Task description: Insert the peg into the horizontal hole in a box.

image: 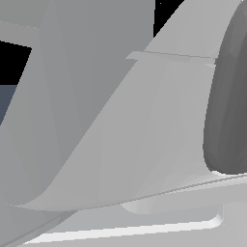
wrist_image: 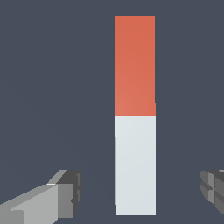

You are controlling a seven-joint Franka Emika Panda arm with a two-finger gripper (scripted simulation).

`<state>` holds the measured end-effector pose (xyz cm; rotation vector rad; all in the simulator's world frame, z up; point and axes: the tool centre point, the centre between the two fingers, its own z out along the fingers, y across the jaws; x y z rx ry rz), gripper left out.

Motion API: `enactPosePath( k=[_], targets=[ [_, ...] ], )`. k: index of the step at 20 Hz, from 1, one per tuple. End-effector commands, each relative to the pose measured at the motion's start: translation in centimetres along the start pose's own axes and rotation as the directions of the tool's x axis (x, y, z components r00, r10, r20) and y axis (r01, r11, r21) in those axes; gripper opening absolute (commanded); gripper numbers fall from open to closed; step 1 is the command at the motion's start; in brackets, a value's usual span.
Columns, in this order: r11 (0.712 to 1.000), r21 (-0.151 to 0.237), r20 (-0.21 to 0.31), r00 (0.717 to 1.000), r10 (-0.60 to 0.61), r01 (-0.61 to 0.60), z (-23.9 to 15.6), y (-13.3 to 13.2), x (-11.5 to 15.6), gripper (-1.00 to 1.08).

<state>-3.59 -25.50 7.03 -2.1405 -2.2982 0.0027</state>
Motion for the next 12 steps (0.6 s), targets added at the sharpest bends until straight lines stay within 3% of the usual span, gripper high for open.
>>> enactPosePath(
  k=[1,12],
  targets=[
    [1.0,-0.002,0.0,1.0,-0.005,0.005,0.2,0.1,-0.5,1.0],
    [1.0,-0.001,0.0,1.0,-0.004,0.004,1.9,0.0,-0.6,1.0]
  ],
)
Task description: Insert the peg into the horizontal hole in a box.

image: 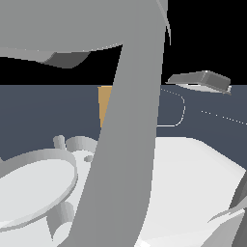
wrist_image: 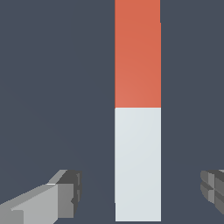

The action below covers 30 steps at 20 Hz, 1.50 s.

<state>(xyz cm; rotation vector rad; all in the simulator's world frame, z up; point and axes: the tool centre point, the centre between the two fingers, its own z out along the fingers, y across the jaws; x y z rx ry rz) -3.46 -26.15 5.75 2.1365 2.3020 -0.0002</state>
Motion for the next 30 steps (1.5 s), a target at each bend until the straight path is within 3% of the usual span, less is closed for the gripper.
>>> enactPosePath(
  k=[1,11,12,24,30],
  targets=[
    [1.0,0.001,-0.001,1.0,0.0,0.0,1.1,-0.1,0.0,1.0],
    [1.0,0.0,-0.001,1.0,-0.002,0.002,4.0,0.1,0.0,1.0],
    [1.0,0.0,-0.001,1.0,-0.002,0.002,4.0,0.1,0.0,-1.0],
    [1.0,0.0,-0.001,1.0,-0.002,0.002,3.9,0.1,0.2,-1.0],
    [1.0,0.001,-0.001,1.0,0.002,-0.002,3.6,0.2,2.3,-1.0]
  ],
)
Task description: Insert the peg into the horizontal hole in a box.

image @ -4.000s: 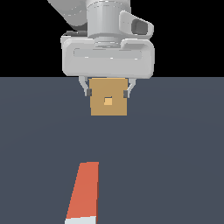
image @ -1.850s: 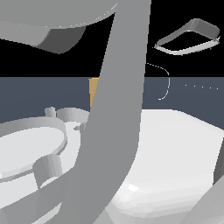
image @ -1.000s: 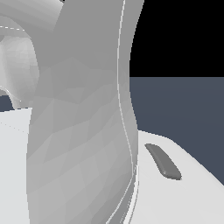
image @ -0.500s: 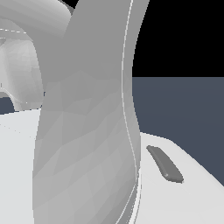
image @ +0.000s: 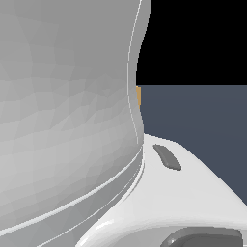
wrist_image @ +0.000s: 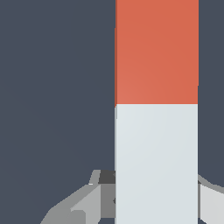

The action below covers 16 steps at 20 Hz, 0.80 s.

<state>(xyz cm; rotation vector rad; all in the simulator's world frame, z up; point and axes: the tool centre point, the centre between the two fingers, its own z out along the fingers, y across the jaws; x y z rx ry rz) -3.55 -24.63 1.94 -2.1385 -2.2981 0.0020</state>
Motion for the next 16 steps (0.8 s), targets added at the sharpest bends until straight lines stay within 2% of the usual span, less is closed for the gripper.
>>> enactPosePath(
  k=[1,7,16],
  targets=[
    [1.0,-0.003,0.001,1.0,0.0,0.0,-0.3,0.2,1.4,-1.0],
    [1.0,-0.003,0.001,1.0,0.009,-0.009,-1.2,0.6,6.6,-1.0],
    [1.0,-0.003,0.001,1.0,0.028,-0.028,-3.1,1.6,17.6,-1.0]
  ],
)
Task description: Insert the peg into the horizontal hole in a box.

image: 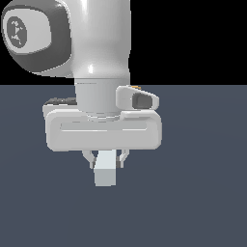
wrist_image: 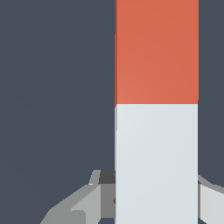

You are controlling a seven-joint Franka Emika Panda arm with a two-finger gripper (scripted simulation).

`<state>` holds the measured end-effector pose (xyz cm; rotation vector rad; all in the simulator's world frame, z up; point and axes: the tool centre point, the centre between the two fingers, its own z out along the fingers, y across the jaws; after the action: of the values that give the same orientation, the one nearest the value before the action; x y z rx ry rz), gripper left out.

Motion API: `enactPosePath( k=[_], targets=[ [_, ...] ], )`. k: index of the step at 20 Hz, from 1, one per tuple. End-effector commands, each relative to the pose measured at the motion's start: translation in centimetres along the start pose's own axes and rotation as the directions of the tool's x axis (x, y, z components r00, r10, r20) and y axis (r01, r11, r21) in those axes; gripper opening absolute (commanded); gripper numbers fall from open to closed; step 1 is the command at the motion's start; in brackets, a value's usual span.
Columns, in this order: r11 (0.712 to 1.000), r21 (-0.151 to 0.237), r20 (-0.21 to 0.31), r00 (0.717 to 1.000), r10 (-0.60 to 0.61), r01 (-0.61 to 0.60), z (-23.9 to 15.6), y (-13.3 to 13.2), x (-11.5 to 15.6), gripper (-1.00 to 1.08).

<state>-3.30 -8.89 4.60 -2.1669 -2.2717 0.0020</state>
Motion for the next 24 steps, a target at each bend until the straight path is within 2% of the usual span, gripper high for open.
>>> enactPosePath(
  k=[1,7,13,18,24],
  targets=[
    [1.0,-0.002,0.0,1.0,0.006,-0.006,-0.7,0.3,3.2,-1.0],
    [1.0,-0.002,0.001,1.0,0.018,-0.018,-1.9,1.1,10.2,-1.0],
    [1.0,-0.002,0.001,1.0,0.026,-0.026,-2.7,1.8,15.0,-1.0],
    [1.0,-0.002,0.001,1.0,0.03,-0.03,-3.1,2.2,17.1,-1.0],
    [1.0,-0.002,0.001,1.0,0.031,-0.031,-3.2,2.4,17.7,-1.0]
  ],
)
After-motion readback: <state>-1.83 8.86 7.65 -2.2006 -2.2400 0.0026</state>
